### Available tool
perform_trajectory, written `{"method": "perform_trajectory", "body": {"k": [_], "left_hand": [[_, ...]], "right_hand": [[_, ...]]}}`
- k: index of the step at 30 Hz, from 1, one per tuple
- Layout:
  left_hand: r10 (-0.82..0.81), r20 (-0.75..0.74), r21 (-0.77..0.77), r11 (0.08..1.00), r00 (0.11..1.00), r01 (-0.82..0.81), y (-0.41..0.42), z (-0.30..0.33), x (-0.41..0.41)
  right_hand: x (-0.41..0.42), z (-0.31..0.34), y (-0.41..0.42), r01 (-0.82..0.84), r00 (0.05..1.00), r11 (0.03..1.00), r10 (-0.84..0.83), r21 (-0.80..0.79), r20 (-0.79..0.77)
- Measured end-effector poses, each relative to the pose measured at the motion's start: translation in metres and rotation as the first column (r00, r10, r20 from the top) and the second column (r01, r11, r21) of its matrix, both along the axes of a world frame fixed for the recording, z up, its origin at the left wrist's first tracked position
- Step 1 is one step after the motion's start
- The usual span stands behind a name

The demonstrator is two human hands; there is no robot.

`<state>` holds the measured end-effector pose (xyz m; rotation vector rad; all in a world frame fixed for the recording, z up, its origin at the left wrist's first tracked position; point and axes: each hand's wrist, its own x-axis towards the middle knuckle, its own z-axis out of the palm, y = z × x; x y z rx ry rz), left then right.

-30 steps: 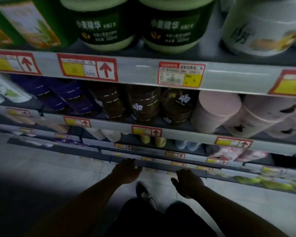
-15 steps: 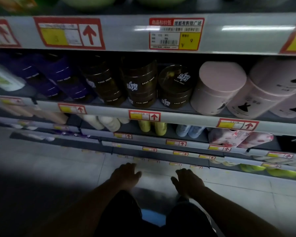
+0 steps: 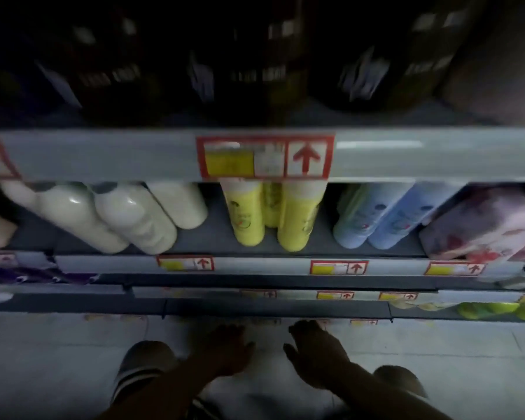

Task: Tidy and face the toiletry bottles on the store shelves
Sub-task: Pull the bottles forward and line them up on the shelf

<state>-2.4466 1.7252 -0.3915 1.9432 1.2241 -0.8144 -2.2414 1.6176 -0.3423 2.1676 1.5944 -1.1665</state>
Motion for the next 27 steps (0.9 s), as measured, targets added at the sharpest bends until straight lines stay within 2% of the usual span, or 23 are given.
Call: {"method": "perform_trajectory", "body": {"k": [4, 7, 10, 12, 13, 14, 15, 16, 18, 22, 27], "left_hand": [[-0.065, -0.011, 0.005, 0.998, 0.998, 0.065, 0.004, -0.1, 0.003], [-0.025, 0.004, 0.025, 0.999, 1.0, 0.025, 0.008, -0.159, 0.005], [0.005, 0.068, 0.14, 0.99, 0.998, -0.015, 0.023, -0.244, 0.005], [0.045, 0.039, 0.141, 0.989, 0.998, -0.05, 0.035, -0.278, 0.006], [0.117, 0.062, 0.157, 0.98, 0.991, -0.125, 0.035, -0.282, 0.007], [0.139, 0.097, 0.183, 0.971, 0.985, -0.155, 0.031, -0.276, 0.009], [0.114, 0.144, 0.191, 0.972, 0.983, -0.141, 0.027, -0.266, 0.01], [0.086, 0.18, 0.196, 0.973, 0.98, -0.121, 0.022, -0.252, 0.008], [0.074, 0.199, 0.209, 0.971, 0.977, -0.117, 0.011, -0.23, -0.003], [0.031, 0.23, 0.278, 0.956, 0.973, -0.096, -0.002, -0.196, -0.027], [0.001, 0.282, 0.379, 0.918, 0.959, -0.113, -0.013, -0.168, -0.052]], "right_hand": [[-0.012, -0.098, 0.013, -0.026, 0.999, 0.999, 0.025, -0.037, -0.025], [-0.015, -0.166, 0.019, -0.048, 0.999, 0.999, 0.048, -0.012, 0.006], [-0.014, -0.228, 0.028, -0.072, 0.997, 0.995, 0.07, 0.063, 0.032], [-0.017, -0.257, 0.032, -0.093, 0.991, 0.984, 0.077, 0.152, 0.107], [-0.019, -0.269, 0.032, -0.096, 0.988, 0.964, 0.061, 0.249, 0.145], [-0.02, -0.274, 0.032, -0.108, 0.986, 0.963, 0.071, 0.247, 0.153], [-0.023, -0.275, 0.029, -0.124, 0.986, 0.977, 0.102, 0.172, 0.131], [-0.024, -0.278, 0.026, -0.187, 0.968, 0.952, 0.138, 0.242, 0.208], [-0.034, -0.273, 0.021, -0.178, 0.964, 0.94, 0.108, 0.291, 0.242], [-0.052, -0.234, 0.01, -0.156, 0.969, 0.974, 0.118, 0.165, 0.216], [-0.068, -0.201, 0.001, -0.189, 0.948, 0.951, 0.112, 0.244, 0.299]]}}
